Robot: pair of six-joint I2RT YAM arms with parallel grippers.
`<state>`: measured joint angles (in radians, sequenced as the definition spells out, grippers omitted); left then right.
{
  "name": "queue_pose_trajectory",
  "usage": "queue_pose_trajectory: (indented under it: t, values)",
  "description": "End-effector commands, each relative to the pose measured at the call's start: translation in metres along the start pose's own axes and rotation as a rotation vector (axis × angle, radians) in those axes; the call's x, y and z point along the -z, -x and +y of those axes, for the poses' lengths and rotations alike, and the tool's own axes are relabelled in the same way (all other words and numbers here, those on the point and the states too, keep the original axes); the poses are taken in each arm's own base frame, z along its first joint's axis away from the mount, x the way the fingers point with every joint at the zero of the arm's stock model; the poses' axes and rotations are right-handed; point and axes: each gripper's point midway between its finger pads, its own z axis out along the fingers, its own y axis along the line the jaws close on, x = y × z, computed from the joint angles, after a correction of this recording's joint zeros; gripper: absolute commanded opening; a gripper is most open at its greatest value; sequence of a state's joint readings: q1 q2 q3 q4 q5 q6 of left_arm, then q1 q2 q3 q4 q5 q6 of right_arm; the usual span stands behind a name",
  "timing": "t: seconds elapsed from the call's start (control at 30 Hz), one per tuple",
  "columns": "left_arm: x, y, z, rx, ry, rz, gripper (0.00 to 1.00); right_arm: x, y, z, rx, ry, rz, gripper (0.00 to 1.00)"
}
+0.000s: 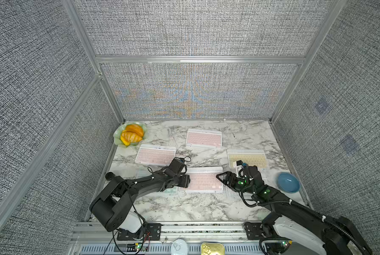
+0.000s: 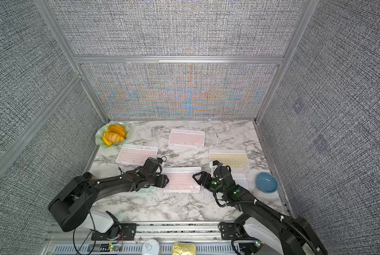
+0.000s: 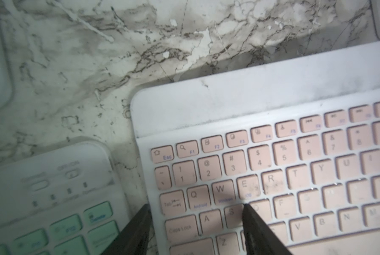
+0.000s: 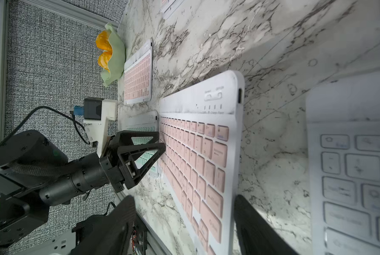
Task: Stack the numeric keypads
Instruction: Pick up the numeric keypad from the center of the board.
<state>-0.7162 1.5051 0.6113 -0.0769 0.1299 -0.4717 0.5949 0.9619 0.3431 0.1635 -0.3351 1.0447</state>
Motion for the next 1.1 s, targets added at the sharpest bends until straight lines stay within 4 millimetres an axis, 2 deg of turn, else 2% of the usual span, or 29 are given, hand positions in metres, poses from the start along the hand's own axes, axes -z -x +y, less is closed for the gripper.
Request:
queue_pose_trajectory:
  t: [0.0, 1.07]
  values:
    - [0.001, -0.046, -0.037, 0.021, -0.236, 0.211, 0.65, 0.006, -0.017, 0.047, -0.003, 0.195, 0.133, 0.73]
    - [0.003, -0.045, -0.056, -0.011, -0.319, 0.202, 0.65, 0.008, -0.016, 0.057, -0.003, 0.237, 0.135, 0.73]
